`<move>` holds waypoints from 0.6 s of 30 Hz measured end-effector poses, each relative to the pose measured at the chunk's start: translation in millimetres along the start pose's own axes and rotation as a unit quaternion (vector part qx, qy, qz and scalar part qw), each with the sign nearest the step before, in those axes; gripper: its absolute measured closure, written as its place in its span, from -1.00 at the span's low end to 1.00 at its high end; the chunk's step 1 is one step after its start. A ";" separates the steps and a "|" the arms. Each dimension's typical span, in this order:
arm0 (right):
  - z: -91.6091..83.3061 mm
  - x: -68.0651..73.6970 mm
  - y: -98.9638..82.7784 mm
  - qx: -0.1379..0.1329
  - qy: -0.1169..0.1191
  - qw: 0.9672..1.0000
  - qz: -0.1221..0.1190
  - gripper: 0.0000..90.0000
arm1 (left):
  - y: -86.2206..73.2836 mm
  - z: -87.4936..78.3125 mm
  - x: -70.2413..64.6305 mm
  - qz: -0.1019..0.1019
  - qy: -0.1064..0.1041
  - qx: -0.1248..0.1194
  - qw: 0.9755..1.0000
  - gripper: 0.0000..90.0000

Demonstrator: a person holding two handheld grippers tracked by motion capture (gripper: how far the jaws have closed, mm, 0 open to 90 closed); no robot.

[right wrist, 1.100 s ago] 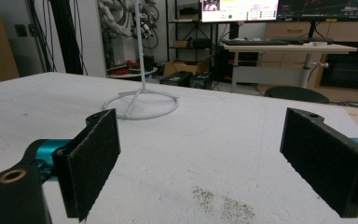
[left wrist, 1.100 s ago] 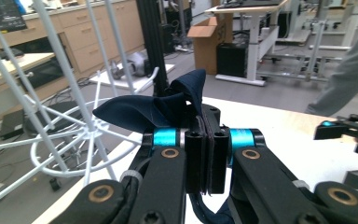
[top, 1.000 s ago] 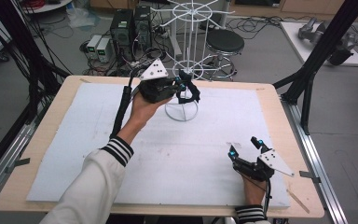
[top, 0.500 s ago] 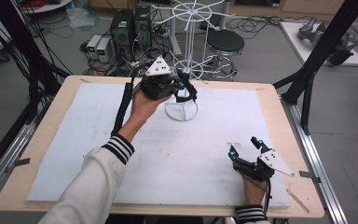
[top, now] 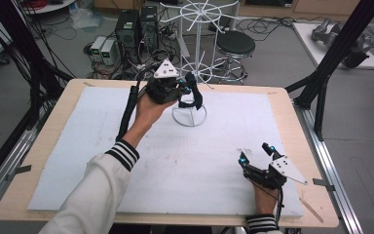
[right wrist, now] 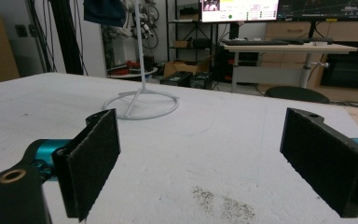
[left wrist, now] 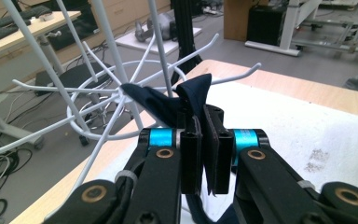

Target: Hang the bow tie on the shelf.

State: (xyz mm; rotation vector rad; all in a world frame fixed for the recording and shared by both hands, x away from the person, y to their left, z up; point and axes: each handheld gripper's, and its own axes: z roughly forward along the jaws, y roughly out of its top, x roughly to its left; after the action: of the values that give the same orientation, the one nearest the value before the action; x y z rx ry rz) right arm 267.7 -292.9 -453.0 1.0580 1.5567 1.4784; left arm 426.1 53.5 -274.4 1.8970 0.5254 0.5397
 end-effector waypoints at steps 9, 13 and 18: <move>0.2 0.0 -0.1 -0.001 -0.001 1.000 -0.001 -0.75 | 3.5 -0.2 2.1 -0.033 0.009 0.025 0.999 0.39; 0.2 0.0 0.0 -0.001 -0.001 1.000 -0.001 -0.75 | 4.4 -0.4 3.1 -0.044 0.013 0.039 0.998 0.07; 0.2 -0.4 -0.1 -0.001 0.001 1.000 -0.001 -0.75 | 6.3 -2.2 2.6 -0.042 0.017 0.035 0.998 -0.26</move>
State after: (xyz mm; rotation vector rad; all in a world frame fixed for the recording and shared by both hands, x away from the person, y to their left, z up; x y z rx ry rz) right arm 268.0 -293.2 -453.1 1.0544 1.5558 1.4799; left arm 427.6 54.4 -267.5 1.9260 0.6506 0.5042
